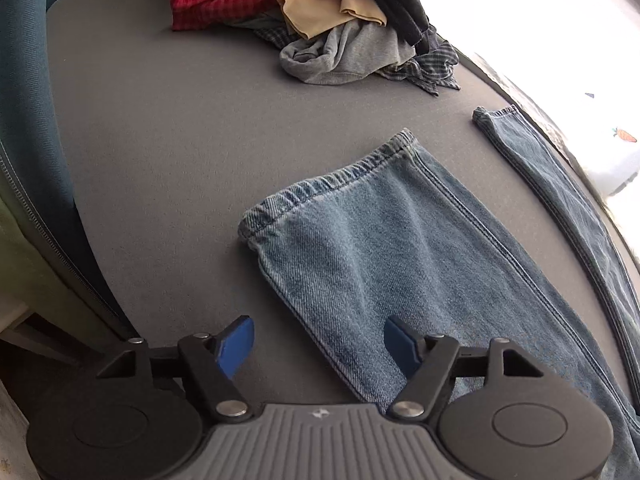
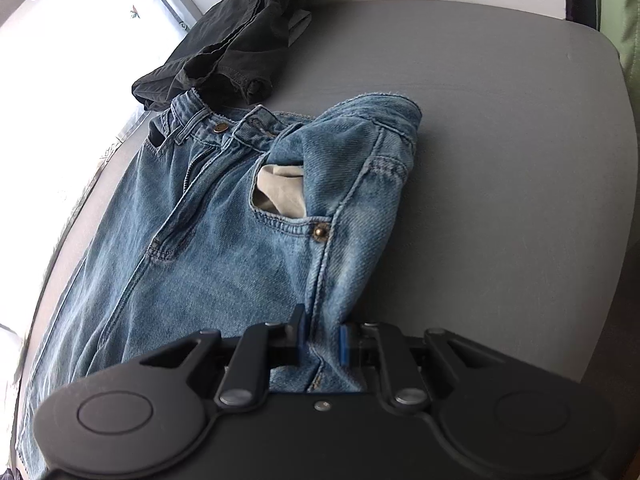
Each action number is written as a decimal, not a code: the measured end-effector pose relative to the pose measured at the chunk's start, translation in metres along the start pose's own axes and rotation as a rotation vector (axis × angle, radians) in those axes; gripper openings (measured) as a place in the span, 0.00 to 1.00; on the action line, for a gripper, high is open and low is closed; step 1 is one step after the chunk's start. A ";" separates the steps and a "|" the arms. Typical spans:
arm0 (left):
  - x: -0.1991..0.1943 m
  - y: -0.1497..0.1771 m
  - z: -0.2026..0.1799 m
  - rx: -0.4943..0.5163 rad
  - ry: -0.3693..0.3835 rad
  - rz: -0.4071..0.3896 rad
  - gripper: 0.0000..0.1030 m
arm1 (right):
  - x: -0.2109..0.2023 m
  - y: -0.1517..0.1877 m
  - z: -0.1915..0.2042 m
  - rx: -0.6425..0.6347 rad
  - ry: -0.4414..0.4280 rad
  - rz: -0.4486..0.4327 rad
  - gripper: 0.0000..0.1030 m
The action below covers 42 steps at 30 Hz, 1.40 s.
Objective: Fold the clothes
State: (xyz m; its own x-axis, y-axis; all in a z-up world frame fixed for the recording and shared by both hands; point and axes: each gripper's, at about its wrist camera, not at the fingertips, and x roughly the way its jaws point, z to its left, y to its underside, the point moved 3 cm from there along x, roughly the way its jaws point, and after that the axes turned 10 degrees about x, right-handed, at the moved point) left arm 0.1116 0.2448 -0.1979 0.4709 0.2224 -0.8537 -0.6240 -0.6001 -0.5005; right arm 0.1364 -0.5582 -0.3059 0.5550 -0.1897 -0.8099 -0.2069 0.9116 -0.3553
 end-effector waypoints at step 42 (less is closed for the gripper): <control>-0.015 -0.206 -0.159 0.072 0.069 -0.400 0.09 | -0.022 -0.071 0.173 0.034 -0.298 -0.201 0.11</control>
State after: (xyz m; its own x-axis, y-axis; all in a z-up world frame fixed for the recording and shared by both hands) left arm 0.3324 0.2425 -0.0597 0.7240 0.3740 -0.5796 -0.4241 -0.4213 -0.8017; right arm 0.2784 -0.5559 -0.1818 0.7936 -0.2561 -0.5519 -0.0458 0.8793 -0.4740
